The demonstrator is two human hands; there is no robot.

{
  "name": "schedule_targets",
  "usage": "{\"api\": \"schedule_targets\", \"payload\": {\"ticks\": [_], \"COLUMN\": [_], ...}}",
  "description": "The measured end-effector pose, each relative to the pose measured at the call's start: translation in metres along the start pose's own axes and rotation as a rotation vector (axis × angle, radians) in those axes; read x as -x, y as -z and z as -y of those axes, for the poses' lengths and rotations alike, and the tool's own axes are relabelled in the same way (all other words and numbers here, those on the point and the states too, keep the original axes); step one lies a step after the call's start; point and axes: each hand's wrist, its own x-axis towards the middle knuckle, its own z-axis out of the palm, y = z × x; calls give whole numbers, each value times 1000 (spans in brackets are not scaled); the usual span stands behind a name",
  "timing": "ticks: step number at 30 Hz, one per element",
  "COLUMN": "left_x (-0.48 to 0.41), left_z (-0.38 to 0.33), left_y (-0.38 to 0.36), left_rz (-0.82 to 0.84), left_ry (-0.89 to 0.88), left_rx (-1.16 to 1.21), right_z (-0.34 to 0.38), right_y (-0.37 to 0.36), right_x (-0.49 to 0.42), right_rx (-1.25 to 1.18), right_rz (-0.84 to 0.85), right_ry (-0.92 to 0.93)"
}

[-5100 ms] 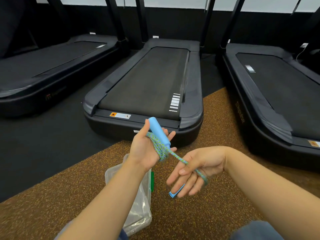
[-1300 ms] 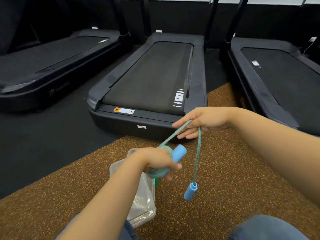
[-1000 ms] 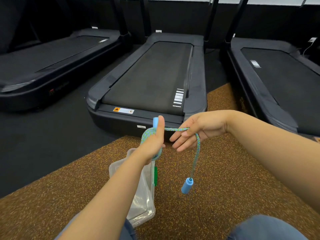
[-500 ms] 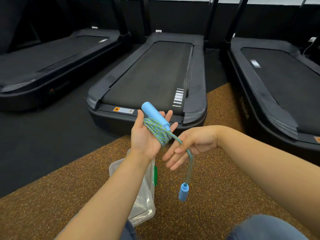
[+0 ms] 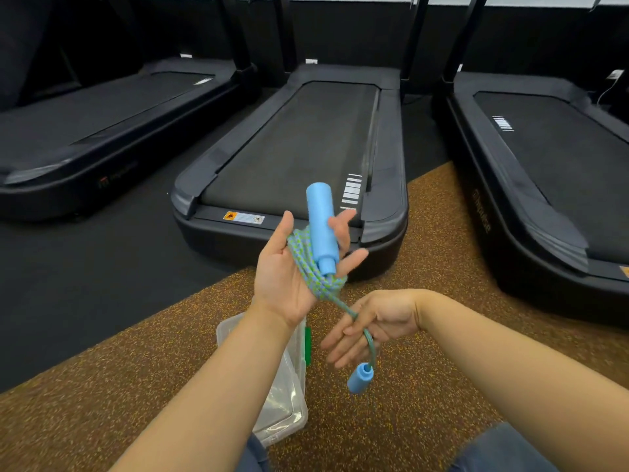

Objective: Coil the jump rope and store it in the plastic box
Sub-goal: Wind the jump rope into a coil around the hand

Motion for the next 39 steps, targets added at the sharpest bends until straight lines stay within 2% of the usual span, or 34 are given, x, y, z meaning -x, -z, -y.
{"api": "schedule_targets", "payload": {"ticks": [3, 7, 10, 12, 15, 20, 24, 28, 33, 37, 39], "left_x": [-1, 1, 2, 3, 2, -2, -7, -12, -21, -29, -30], "left_z": [3, 12, 14, 12, 7, -2, 0, 6, 4, -1, -1], "left_y": [2, 3, 5, 6, 7, 12, 12, 18, 32, 36, 35], "left_rz": [114, 151, 172, 148, 36, -296, -495, -755, -976, -1059, -1043], "left_ry": [219, 396, 502, 564, 635, 687, 693, 571, 133, -174, -259], "left_rx": [-22, -74, -147, -236, -425, -704, -869, -1031, -1147, -986, -896], "right_z": [3, 26, 43, 49, 63, 82, 90, 89, 82, 74, 70], "right_y": [5, 2, 13, 21, 24, 23, 19, 15, 9, -2, -6], "right_x": [2, 19, 31, 32, 40, 59, 64, 56, 46, 38, 34], "right_rx": [-15, -41, 110, 185, 264, 555, 685, 668, 521, 340, 274], "right_rz": [-189, -412, -432, -502, -567, -689, -765, -740, -676, -645, -653], "right_ry": [20, 137, 157, 153, 134, 139, 145, 101, 174, 306, 343]}}
